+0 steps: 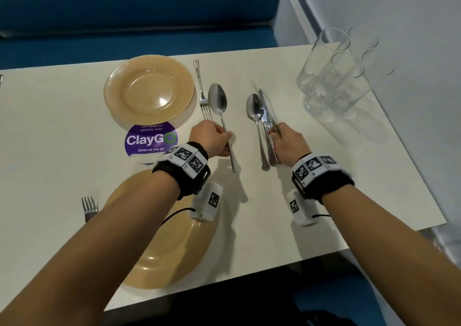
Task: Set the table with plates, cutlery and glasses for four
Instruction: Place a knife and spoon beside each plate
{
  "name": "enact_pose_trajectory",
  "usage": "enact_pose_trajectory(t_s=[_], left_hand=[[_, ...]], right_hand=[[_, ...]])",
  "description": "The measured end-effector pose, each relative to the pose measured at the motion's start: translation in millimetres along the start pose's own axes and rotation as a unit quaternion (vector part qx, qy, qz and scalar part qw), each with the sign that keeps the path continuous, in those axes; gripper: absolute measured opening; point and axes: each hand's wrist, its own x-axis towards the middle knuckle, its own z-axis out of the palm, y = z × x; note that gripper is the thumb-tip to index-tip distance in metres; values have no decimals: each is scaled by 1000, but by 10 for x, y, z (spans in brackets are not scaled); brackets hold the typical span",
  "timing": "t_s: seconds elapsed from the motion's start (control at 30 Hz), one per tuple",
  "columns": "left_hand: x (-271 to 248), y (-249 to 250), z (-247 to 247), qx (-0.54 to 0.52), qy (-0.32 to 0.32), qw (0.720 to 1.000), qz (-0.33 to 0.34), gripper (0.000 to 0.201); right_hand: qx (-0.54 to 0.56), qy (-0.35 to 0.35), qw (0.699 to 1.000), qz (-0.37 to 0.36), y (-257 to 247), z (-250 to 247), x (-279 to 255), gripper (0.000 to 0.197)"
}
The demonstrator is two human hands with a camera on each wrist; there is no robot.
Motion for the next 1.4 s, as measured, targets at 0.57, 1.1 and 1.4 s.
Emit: enact_pose_trajectory(t_s=[0.57, 1.1, 1.4], left_hand=[[-726, -533, -224, -57, 14, 998, 5, 18], [-1005, -620, 330, 160, -16, 986, 32, 39], [-1073, -733, 714, 350, 7, 935, 57, 27]], right_hand=[[-211, -78, 972, -64, -72, 1046, -1065, 25], [103, -29, 994, -3, -13, 523, -723, 20], [53, -60, 996, 26, 222, 677, -789, 10]])
